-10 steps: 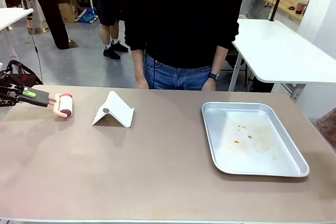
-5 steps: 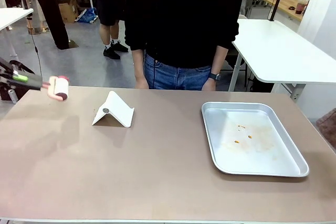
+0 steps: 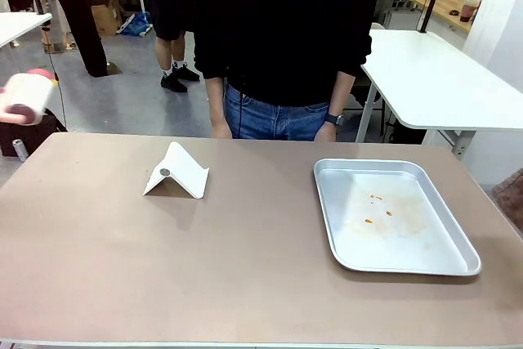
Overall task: Clean the surface of the table.
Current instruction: If a person points to the right, clean the right side of the table with your right hand, and if they point to the left, clean the left side with your left hand.
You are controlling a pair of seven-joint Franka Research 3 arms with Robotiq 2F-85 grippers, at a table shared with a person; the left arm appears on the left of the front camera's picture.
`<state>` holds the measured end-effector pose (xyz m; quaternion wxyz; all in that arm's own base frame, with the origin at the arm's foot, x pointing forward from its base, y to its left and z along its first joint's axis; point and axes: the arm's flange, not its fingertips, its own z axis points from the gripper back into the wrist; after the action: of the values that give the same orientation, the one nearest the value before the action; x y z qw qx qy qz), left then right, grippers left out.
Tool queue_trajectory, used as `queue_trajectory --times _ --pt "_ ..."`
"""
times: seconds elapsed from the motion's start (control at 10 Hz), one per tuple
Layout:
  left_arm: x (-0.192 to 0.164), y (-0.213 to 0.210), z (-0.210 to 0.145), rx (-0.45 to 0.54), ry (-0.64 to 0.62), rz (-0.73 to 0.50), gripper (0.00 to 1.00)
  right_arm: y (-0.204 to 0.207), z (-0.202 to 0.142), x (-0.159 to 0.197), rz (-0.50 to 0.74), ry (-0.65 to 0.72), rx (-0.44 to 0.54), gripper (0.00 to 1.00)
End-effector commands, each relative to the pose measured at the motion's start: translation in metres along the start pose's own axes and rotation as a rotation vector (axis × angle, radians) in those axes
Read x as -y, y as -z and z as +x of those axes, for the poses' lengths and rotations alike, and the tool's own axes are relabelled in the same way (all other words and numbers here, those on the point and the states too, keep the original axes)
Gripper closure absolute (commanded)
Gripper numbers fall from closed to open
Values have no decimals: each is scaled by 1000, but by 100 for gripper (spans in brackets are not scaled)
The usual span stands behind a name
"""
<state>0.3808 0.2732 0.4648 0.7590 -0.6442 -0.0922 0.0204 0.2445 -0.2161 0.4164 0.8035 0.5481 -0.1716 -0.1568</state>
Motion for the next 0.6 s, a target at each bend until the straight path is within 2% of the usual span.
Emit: queue_trajectory --times 0.0,0.3,0.5 --pt "2 -40 -26 -58 19 -86 78 -1 -1 -2 12 -11 0 100" --pt "-18 -99 -46 16 -22 -113 78 -1 -1 -2 12 -11 0 100" --pt "-44 -129 -65 -18 -74 -156 78 -1 -1 -2 12 -11 0 100"
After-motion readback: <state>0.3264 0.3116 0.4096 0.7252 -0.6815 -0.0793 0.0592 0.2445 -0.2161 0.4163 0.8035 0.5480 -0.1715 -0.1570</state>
